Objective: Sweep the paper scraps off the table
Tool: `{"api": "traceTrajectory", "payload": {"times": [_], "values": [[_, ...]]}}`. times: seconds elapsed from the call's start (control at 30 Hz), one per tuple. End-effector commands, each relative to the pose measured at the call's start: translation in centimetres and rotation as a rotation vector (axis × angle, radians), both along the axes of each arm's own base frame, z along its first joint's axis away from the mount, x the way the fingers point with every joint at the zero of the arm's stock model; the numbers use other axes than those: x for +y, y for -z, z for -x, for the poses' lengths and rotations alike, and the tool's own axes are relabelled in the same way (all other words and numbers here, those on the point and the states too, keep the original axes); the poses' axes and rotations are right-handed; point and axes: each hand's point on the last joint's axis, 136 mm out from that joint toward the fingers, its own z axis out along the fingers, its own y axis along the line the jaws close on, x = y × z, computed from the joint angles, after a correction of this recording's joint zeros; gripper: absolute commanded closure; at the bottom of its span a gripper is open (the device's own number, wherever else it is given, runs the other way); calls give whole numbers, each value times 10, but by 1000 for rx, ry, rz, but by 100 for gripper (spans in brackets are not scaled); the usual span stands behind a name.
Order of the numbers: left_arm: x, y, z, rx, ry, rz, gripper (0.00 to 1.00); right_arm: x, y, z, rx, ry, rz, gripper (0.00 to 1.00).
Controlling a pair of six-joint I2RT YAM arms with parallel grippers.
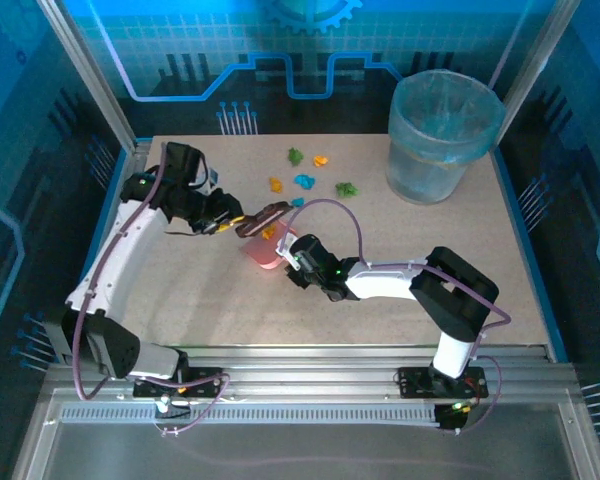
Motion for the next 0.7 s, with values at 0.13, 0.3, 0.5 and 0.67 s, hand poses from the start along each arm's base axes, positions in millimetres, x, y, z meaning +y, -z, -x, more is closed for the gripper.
{"api": "traceTrajectory", "payload": {"times": [0.13, 0.3, 0.5, 0.67], "values": [[36, -42, -21, -162, -146, -97, 100, -3, 7, -1, 13, 10, 32, 100], [94, -65, -44, -224, -361, -165, 100, 1, 6, 2, 4, -8, 37, 100], [174, -54, -60, -184, -627, -212, 100, 2, 4, 2, 1, -13, 40, 100], [216, -34, -70, -94, -701, -281, 100, 2, 2, 2, -2, -17, 36, 100]]}}
